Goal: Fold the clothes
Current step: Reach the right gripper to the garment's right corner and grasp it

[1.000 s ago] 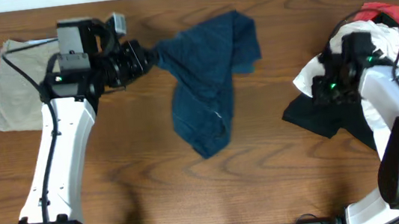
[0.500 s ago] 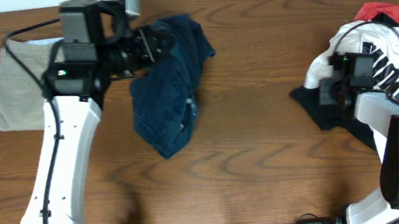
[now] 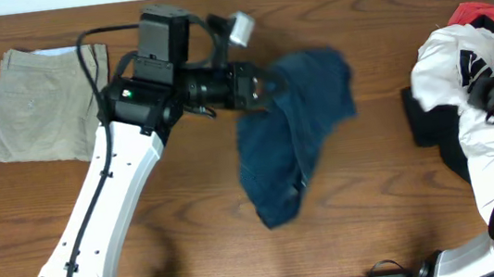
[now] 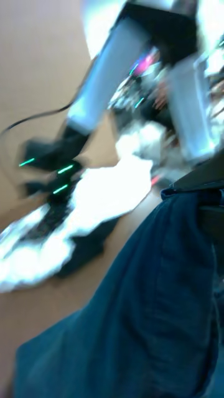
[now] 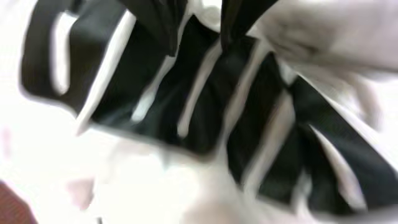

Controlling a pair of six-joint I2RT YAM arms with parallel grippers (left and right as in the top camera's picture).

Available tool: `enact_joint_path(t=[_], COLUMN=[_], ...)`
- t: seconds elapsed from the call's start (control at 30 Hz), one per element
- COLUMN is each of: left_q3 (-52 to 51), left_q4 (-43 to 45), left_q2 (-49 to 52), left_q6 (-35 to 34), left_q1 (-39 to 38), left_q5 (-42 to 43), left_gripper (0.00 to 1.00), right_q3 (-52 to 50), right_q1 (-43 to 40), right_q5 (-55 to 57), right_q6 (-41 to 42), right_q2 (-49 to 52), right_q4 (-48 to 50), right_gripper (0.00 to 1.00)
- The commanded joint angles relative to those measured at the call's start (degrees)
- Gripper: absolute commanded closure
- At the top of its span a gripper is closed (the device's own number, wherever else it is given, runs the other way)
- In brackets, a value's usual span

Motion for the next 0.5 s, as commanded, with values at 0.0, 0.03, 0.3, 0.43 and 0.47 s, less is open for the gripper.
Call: enact_joint_path(t=[0.0, 0.03, 0.3, 0.43, 0.47], left_q3=[1.92, 1.92, 1.92, 1.92, 1.92], left_q4=[-4.46, -6.84, -11.87, -9.51, -8.55], left_q2=[-1.62, -1.62, -3.21, -5.88, -6.67], left_q6=[3.85, 4.87, 7.34, 7.34, 7.34], left_q1=[-0.76, -0.74, -0.72, -0.7, -0.7], left_q5=[12.83, 12.83, 12.83, 12.76, 12.74], left_gripper=[0.94, 0.94, 0.94, 0.94, 0.94], right_q3=[10.45, 13.14, 19.8, 18.62, 18.56], right_q1=[2.21, 3.21, 15.58, 20.61, 21.64], right_q5=[-12.39, -16.46, -29.62, -29.59, -29.62], right_q6=[-4.46, -5.79, -16.61, -17.44, -17.42], right_q2=[-0.02, -0.02, 0.22, 1.42, 1.9], right_q4=[-5.51, -7.65, -16.81, -21.64, -23.67], right_gripper=[0.74, 0.73, 0.39, 0.33, 0.32])
